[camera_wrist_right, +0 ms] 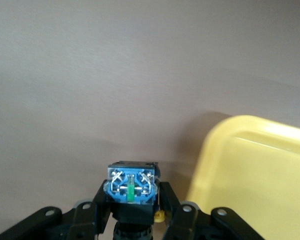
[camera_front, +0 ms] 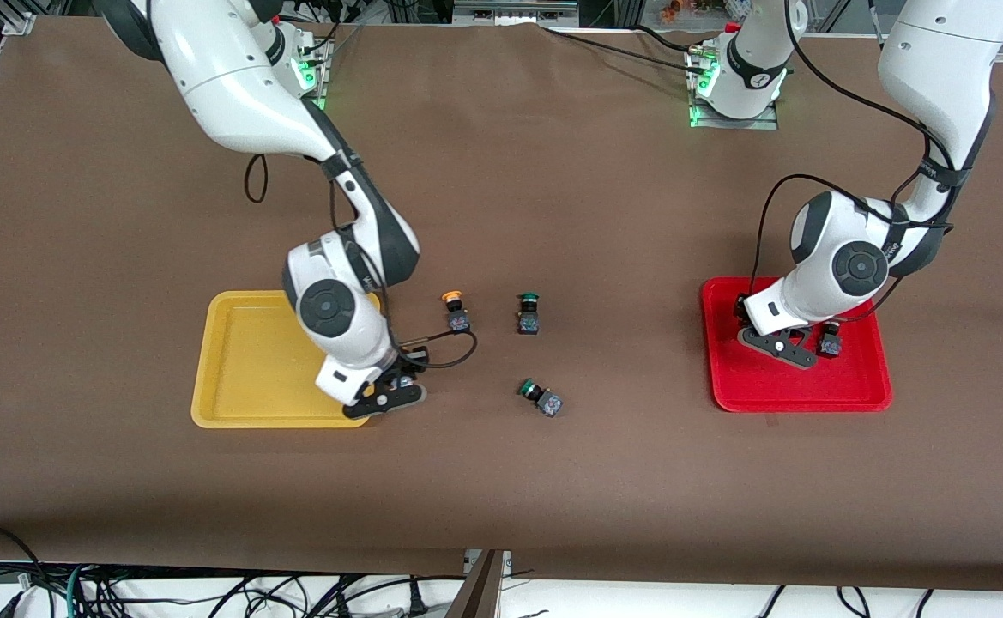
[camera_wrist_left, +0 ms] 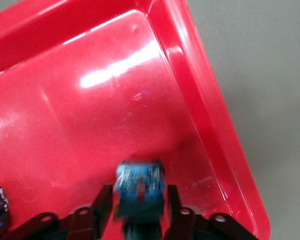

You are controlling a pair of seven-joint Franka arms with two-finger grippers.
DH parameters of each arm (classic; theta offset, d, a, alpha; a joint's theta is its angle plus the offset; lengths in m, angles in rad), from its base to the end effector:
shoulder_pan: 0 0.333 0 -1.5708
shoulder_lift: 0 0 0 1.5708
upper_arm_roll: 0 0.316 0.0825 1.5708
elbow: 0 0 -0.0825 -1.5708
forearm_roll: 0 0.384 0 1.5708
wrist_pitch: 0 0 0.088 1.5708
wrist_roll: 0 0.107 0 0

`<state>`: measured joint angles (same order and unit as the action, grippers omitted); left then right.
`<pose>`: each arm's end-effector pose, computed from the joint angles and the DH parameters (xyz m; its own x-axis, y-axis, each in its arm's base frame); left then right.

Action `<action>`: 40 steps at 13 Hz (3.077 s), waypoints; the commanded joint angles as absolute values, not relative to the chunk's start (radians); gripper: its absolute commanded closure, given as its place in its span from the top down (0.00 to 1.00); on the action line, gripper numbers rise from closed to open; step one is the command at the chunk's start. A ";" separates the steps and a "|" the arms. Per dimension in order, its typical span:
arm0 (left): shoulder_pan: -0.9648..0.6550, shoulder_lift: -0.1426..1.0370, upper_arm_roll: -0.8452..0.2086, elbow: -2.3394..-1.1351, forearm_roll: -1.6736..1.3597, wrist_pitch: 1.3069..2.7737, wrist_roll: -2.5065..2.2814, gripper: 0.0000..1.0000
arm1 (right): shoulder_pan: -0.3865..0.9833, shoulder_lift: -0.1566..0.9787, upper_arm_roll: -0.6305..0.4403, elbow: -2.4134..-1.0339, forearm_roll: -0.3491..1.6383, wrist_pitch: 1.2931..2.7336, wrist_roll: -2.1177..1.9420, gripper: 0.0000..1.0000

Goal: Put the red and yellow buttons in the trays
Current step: 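Place the red button in the red tray while the right gripper carries the yellow button, then release the yellow button in the yellow tray while the left gripper withdraws, then grasp the second yellow-capped button with the right gripper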

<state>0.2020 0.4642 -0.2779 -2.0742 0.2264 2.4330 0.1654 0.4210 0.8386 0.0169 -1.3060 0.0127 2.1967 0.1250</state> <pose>0.5780 -0.0430 0.2034 0.9193 -0.3853 -0.0798 -0.3862 -0.9224 0.0037 0.6812 0.3160 0.2415 0.9545 0.2943 0.0487 0.2959 -0.9548 -0.0295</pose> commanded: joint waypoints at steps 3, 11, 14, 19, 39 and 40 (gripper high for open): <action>0.203 0.419 -0.291 -1.987 0.236 2.360 0.160 1.00 | 0.305 0.758 0.026 -1.361 0.031 2.100 -0.115 0.29; 0.163 0.479 -0.339 -1.436 0.166 1.824 0.160 1.00 | 0.080 0.762 0.023 -1.364 0.017 2.088 -0.479 0.29; 0.146 0.410 -0.342 -1.390 0.160 1.705 0.083 1.00 | 0.078 0.772 0.025 -1.408 0.034 2.085 -0.437 0.33; 0.121 0.195 -0.289 -1.411 0.048 1.527 -0.100 1.00 | 0.080 0.747 0.038 -1.469 0.034 2.079 -0.380 0.40; 0.038 0.086 -0.090 -1.516 -0.052 1.462 -0.104 1.00 | 0.519 0.785 0.164 -1.474 -0.005 2.243 0.586 0.93; 0.035 0.093 -0.095 -1.514 -0.057 1.462 -0.104 1.00 | 0.518 0.785 0.161 -1.474 -0.011 2.241 0.584 0.93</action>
<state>0.0463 0.0632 -0.0934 -1.5501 -0.0354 1.4706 -0.0975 0.5164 0.8036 0.1726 -1.4613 0.0067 2.2409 0.5870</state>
